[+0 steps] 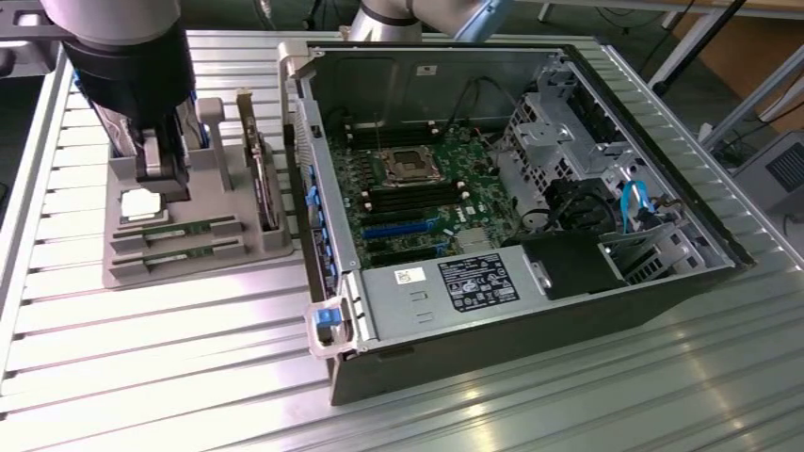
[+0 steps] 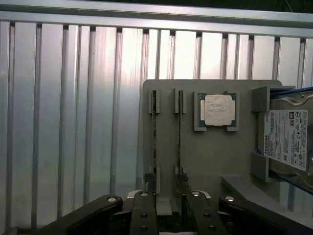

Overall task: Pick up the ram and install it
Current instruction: 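Pick up the ram and move it above insertion slot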

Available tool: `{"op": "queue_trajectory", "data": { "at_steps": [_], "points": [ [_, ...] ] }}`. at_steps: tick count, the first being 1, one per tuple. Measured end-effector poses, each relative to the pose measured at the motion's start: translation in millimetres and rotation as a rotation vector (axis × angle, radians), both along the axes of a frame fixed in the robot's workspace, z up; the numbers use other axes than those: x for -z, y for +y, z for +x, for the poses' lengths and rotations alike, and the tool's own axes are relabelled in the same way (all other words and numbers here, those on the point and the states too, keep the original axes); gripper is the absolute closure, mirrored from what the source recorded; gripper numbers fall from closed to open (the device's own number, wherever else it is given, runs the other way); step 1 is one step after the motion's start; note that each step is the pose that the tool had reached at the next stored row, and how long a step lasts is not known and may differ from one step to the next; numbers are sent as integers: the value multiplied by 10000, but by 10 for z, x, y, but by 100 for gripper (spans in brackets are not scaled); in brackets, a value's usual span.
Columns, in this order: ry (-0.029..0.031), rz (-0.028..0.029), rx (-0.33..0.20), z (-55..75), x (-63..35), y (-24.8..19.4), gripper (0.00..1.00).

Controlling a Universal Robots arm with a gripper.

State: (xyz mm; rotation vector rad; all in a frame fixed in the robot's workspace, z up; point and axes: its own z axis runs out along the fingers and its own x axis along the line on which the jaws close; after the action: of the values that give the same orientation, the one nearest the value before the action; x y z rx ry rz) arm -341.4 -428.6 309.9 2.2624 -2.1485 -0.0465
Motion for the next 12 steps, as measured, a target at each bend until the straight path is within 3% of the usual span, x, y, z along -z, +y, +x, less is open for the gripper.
{"op": "queue_trajectory", "data": {
  "at_steps": [4,6,12],
  "points": [
    [0,-9,-11,-25,176,-32,70],
    [12,-9,-657,-33,227,-33,70],
    [10,-12,-686,-87,449,-51,70]
  ]
}}
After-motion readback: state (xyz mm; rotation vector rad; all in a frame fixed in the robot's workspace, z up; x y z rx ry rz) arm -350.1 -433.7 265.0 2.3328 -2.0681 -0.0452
